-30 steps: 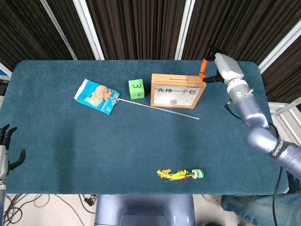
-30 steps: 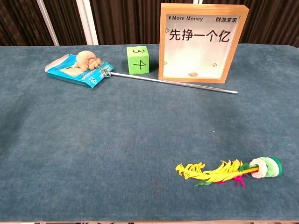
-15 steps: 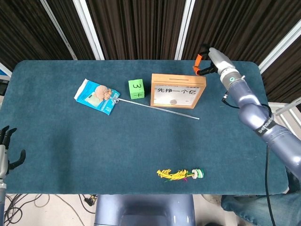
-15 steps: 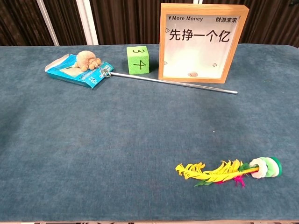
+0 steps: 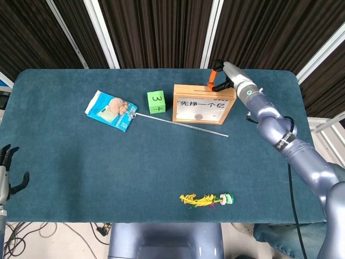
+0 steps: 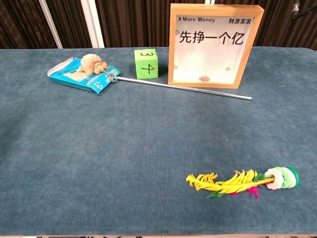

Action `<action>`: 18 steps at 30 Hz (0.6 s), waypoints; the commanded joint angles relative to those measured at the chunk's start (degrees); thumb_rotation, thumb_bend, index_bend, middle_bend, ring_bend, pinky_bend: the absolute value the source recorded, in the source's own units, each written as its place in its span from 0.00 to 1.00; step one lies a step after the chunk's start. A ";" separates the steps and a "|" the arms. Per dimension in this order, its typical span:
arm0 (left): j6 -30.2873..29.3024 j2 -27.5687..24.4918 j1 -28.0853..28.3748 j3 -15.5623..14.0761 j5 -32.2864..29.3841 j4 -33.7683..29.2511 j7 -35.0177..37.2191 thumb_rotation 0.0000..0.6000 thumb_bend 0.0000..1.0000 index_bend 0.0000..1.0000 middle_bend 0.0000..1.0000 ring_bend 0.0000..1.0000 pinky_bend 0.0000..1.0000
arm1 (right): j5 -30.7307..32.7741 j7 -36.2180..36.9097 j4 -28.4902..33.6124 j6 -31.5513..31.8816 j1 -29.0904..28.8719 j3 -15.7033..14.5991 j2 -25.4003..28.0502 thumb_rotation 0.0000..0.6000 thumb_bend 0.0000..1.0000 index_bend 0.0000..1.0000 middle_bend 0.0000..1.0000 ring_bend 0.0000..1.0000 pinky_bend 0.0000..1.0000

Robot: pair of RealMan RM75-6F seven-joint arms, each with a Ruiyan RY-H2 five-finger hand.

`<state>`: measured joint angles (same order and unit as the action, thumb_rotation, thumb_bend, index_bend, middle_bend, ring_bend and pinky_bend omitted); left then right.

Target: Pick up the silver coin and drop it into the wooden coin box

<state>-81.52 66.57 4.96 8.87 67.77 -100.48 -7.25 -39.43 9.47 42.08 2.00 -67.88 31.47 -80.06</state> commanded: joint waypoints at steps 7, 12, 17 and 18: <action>-0.12 -0.18 -0.01 -0.09 0.08 -0.06 0.28 1.00 0.40 0.15 0.03 0.04 0.00 | -3.85 1.97 0.07 0.74 0.85 1.52 -1.67 1.00 0.54 0.79 0.05 0.00 0.00; -0.12 -0.21 0.02 -0.14 0.10 -0.06 0.36 1.00 0.40 0.15 0.03 0.04 0.00 | -5.40 2.82 0.42 0.75 1.08 2.38 -1.53 1.00 0.54 0.79 0.05 0.00 0.00; -0.09 -0.24 0.07 -0.18 0.09 -0.09 0.42 1.00 0.40 0.15 0.03 0.04 0.00 | -6.62 3.89 1.11 0.82 1.37 2.93 -1.03 1.00 0.54 0.79 0.05 0.00 0.00; -0.09 -0.26 0.08 -0.19 0.10 -0.07 0.42 1.00 0.40 0.15 0.03 0.04 0.00 | -6.76 4.13 1.25 0.78 1.41 3.00 -0.89 1.00 0.54 0.79 0.05 0.00 0.00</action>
<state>-81.62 66.31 5.03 8.69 67.87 -100.56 -6.83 -46.07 13.45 43.22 2.81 -66.52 34.39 -81.06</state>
